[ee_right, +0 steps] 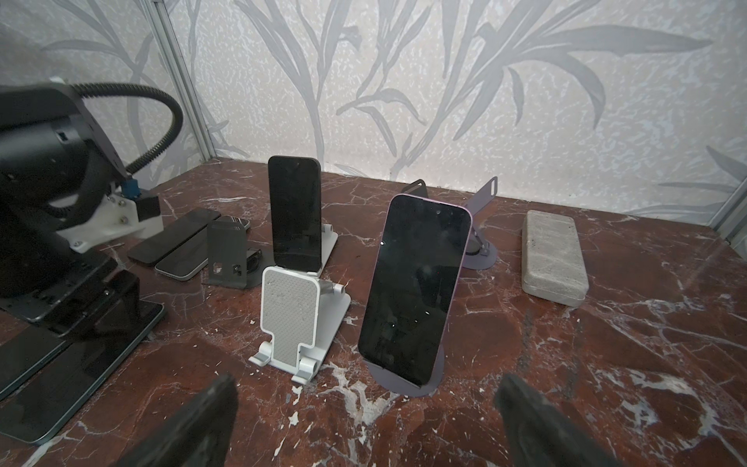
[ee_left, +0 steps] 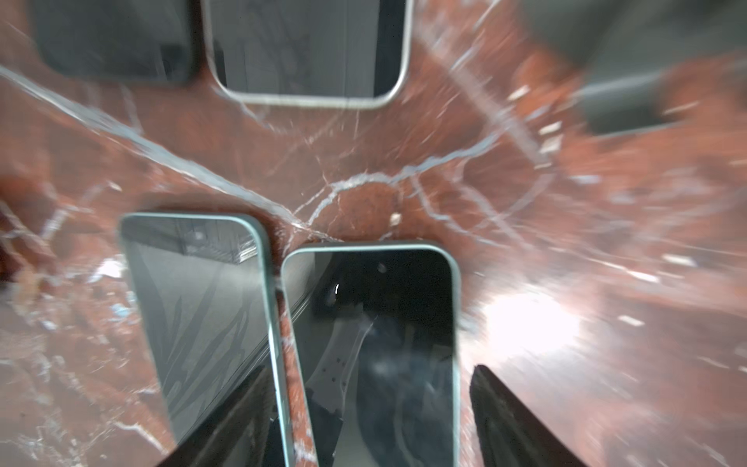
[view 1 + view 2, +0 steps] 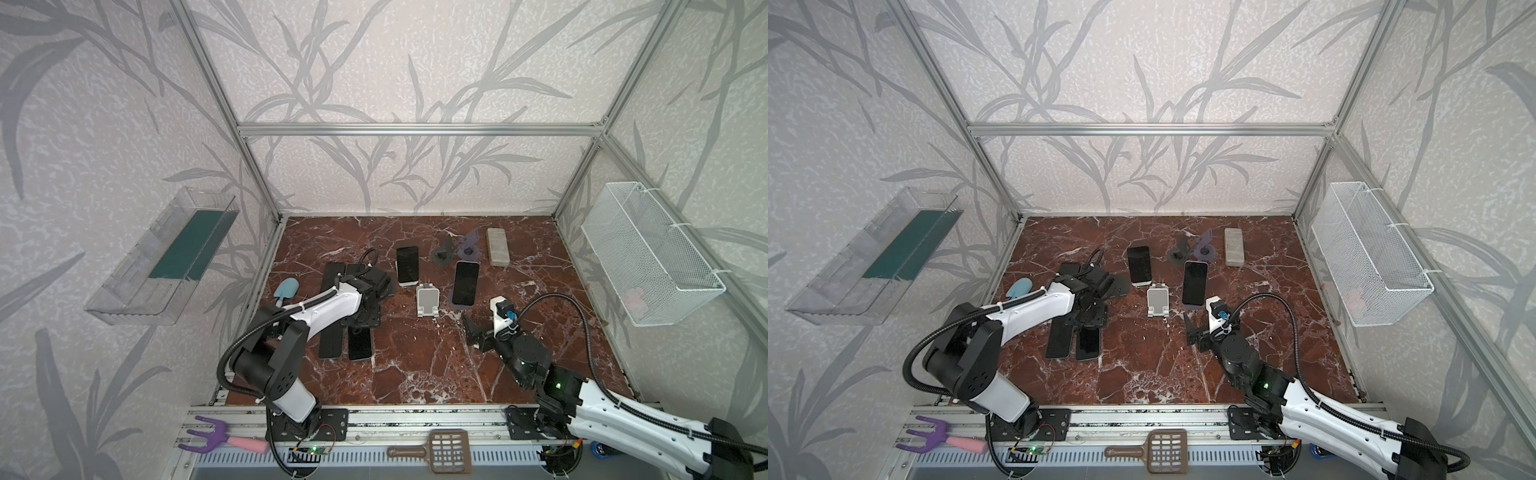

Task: Remove the phone from the phone stand
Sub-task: Place the phone at the middle-left of the table, then pick up the phone stand from the top-center of the table.

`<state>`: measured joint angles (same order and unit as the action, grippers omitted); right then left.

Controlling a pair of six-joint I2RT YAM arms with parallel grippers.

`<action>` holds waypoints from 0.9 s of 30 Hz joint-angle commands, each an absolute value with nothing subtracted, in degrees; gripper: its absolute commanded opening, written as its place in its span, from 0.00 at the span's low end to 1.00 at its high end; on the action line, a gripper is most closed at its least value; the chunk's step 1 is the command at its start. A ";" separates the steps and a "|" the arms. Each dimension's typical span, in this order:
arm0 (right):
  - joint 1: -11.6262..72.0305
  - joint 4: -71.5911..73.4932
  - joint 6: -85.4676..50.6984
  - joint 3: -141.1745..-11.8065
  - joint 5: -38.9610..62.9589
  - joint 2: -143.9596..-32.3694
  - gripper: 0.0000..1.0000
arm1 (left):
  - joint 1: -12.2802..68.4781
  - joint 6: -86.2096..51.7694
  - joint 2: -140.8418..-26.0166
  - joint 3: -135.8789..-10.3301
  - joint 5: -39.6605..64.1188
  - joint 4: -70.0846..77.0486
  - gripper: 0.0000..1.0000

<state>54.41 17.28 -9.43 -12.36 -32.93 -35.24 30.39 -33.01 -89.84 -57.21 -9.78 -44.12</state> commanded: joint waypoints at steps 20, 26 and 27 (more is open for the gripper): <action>54.22 17.01 -8.09 -13.62 -35.60 -33.86 0.99 | 31.50 -30.08 -94.10 -66.46 -13.28 -22.11 0.91; 54.22 17.05 -8.02 -13.55 -35.82 -33.77 0.99 | 31.46 -30.37 -99.32 -69.43 -16.87 -26.42 0.81; 54.23 17.22 -8.02 -13.56 -35.86 -33.98 0.99 | 31.44 -30.12 -100.24 -69.89 -16.80 -26.63 0.81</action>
<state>54.41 17.17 -8.43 -12.36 -34.50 -34.13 31.35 -30.41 -98.32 -67.99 -13.89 -24.03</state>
